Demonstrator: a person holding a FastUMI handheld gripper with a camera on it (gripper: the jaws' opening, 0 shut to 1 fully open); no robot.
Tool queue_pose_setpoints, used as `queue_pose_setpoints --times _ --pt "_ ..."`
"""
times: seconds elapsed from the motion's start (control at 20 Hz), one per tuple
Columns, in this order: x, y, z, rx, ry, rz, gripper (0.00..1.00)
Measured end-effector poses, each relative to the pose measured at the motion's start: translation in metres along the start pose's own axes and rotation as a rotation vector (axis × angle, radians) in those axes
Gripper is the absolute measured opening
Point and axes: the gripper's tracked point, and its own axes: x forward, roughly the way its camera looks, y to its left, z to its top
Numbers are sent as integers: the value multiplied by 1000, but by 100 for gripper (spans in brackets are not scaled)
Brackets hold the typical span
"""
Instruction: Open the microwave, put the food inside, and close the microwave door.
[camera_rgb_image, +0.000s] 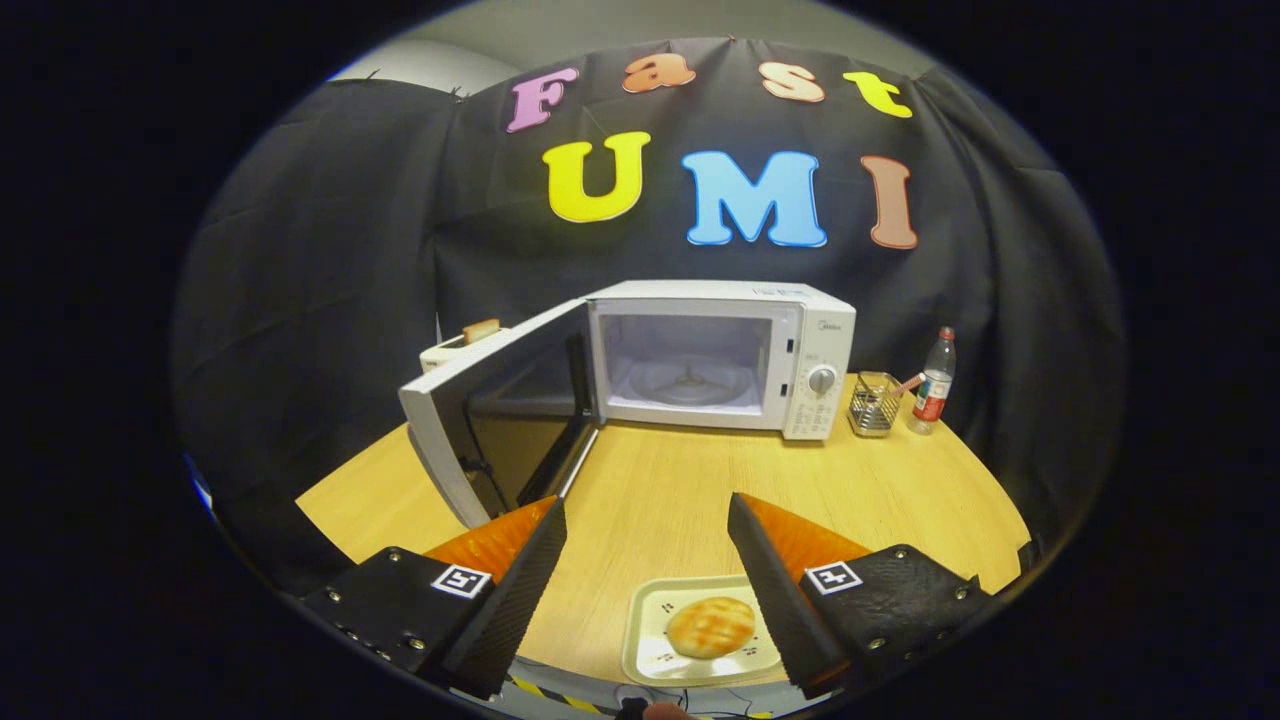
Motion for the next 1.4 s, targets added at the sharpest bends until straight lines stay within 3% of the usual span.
queue_pose_setpoints --times 0.45,1.15,1.4 --pt "19 -41 -98 83 285 -52 99" --pt "41 -45 -155 153 500 -49 99" --pt "43 -43 -152 149 481 -46 79"
